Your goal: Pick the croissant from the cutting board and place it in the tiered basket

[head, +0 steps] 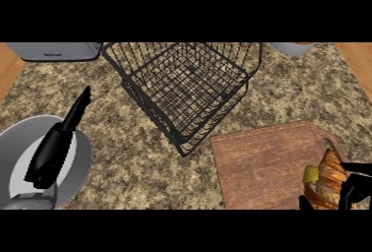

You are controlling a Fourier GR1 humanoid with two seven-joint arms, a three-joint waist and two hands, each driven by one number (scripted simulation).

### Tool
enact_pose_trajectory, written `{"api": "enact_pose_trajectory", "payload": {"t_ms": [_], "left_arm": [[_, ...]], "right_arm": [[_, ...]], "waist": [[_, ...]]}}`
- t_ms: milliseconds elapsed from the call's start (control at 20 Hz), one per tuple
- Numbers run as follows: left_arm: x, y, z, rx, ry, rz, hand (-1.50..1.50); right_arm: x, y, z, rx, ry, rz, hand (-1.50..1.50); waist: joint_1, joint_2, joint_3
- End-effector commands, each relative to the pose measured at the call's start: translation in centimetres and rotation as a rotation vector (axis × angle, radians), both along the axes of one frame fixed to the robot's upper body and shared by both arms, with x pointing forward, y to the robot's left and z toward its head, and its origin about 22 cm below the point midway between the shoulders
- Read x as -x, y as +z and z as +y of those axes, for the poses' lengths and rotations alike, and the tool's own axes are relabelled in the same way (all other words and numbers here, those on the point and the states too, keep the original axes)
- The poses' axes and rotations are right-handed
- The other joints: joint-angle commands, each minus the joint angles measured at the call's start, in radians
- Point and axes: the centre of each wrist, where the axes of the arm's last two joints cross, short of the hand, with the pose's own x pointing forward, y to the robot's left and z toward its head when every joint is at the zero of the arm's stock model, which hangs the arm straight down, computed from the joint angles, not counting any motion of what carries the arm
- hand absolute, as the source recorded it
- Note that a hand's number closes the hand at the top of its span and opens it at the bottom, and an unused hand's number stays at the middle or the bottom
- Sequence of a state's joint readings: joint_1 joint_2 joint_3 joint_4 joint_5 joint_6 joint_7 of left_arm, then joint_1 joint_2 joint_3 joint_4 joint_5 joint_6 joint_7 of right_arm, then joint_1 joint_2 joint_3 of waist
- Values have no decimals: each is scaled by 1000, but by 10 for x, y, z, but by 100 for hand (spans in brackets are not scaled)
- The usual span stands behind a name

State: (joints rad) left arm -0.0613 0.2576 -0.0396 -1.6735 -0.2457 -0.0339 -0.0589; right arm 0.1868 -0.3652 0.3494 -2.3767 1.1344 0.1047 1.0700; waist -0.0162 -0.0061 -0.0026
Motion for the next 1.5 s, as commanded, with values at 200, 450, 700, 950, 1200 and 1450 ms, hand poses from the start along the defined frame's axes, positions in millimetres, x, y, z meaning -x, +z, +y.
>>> {"api": "enact_pose_trajectory", "payload": {"t_ms": [200,450,700,950,1200,1450], "left_arm": [[-8,5,3,7,-15,-6,0],[-6,8,-14,-1,-42,0,0],[-13,2,-27,6,-46,5,0],[-12,6,-6,5,-46,-7,0],[-12,6,-12,6,-63,-24,0],[-11,9,-16,23,-60,-6,0]], "right_arm": [[23,71,19,-44,79,-208,150],[-12,96,54,-78,104,-245,150],[-76,116,93,-105,99,-219,150],[-118,151,102,-157,90,-211,150],[-157,168,132,-202,89,-166,150],[-209,142,139,-237,94,-109,150]], "waist": [[17,2,-1],[29,-1,-3],[36,7,-2],[46,8,-1],[63,11,0],[62,15,1]]}}
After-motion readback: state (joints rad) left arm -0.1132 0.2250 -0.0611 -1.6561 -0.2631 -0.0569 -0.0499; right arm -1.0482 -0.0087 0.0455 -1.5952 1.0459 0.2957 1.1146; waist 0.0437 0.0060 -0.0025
